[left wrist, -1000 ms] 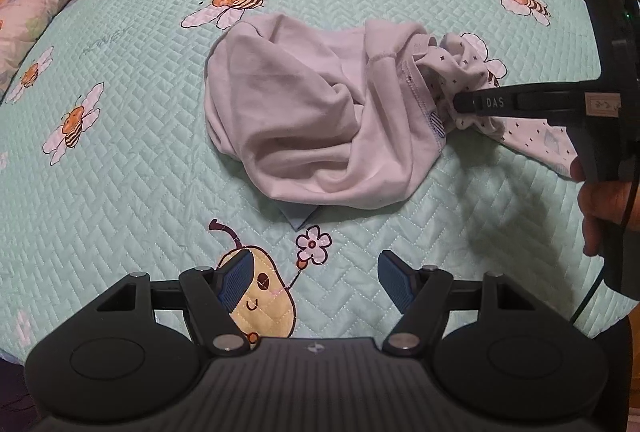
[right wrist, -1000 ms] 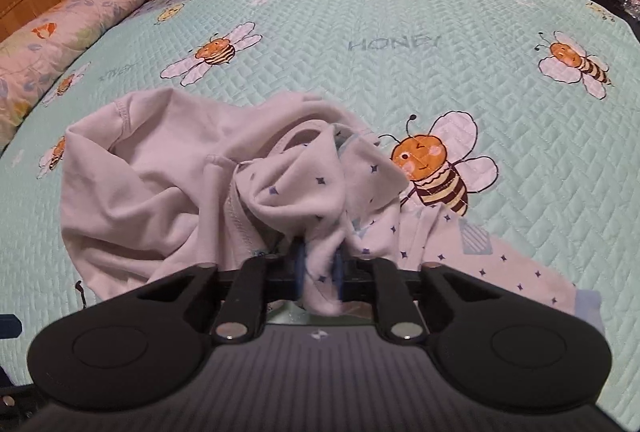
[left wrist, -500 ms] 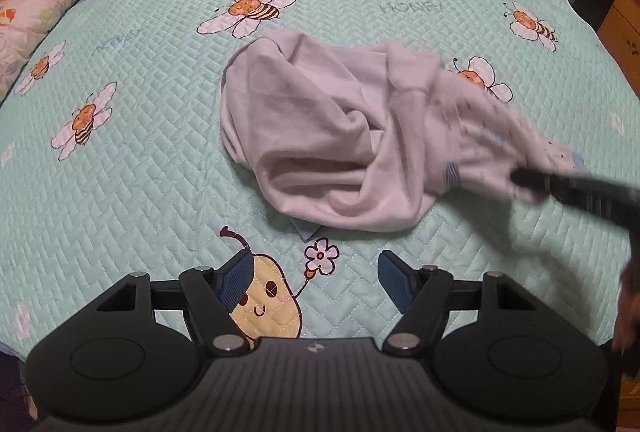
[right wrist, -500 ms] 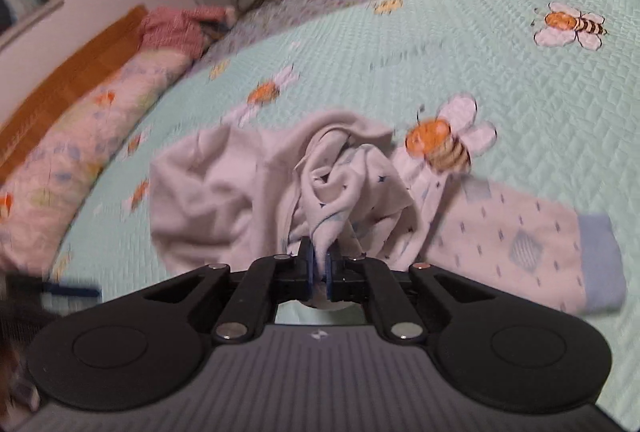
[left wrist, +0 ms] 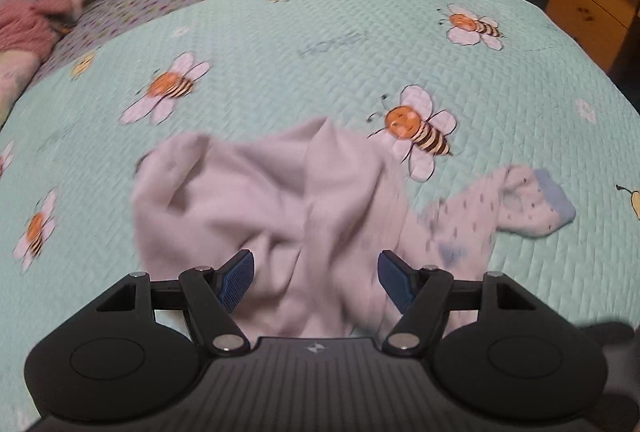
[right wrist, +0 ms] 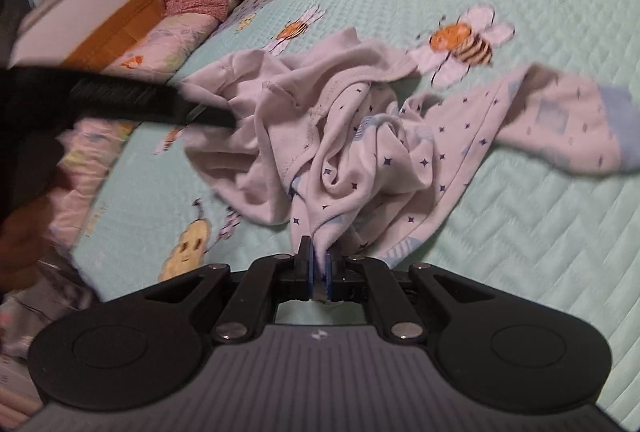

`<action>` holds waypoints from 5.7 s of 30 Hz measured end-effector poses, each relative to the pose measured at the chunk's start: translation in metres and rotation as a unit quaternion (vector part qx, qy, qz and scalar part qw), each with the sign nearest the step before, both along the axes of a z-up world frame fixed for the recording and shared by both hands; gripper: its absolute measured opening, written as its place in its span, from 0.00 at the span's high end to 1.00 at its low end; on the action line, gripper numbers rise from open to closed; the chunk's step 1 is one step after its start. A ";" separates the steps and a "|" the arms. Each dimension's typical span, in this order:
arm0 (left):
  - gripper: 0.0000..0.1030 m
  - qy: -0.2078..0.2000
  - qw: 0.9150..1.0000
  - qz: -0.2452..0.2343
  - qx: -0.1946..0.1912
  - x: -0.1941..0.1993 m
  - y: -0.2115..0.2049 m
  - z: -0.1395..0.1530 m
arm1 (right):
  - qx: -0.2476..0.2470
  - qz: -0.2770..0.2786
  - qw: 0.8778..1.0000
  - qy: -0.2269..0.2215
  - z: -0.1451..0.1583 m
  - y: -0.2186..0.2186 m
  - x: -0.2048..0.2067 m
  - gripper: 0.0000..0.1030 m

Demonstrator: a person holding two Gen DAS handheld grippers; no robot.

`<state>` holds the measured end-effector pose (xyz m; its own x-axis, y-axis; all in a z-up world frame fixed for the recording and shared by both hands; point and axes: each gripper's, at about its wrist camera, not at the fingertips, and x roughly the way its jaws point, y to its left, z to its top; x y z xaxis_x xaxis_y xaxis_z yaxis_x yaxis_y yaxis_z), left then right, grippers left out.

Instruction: Fold clothes

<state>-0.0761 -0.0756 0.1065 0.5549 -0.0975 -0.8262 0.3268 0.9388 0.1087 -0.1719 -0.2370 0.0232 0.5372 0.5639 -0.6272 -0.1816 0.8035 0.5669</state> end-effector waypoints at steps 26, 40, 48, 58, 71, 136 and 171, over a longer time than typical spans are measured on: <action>0.94 -0.069 0.997 0.039 -0.022 -0.013 0.022 0.047 | 0.048 -0.097 0.994 -0.001 0.002 -0.033 -0.009 0.93; 0.94 0.028 0.995 0.091 0.028 -0.085 0.082 -0.007 | -0.026 0.005 0.999 0.028 -0.001 0.001 -0.018 0.92; 0.94 0.076 0.993 0.090 0.022 -0.099 0.099 -0.042 | 0.045 -0.011 0.997 0.063 0.018 -0.028 -0.012 0.85; 0.94 0.083 0.993 0.080 -0.008 -0.096 0.100 -0.050 | 0.122 -0.051 0.990 0.056 0.026 0.001 0.076 0.71; 0.89 0.081 0.989 0.122 -0.023 -0.092 0.129 -0.033 | 0.141 -0.097 0.979 0.108 -0.019 0.070 0.141 0.78; 0.70 0.034 0.991 0.129 0.011 -0.068 0.136 0.002 | -0.140 -0.067 0.987 -0.052 0.054 0.057 0.005 0.23; 0.64 0.034 0.991 0.128 0.008 -0.076 0.144 0.002 | -0.207 -0.215 0.954 0.029 0.012 -0.023 0.054 0.81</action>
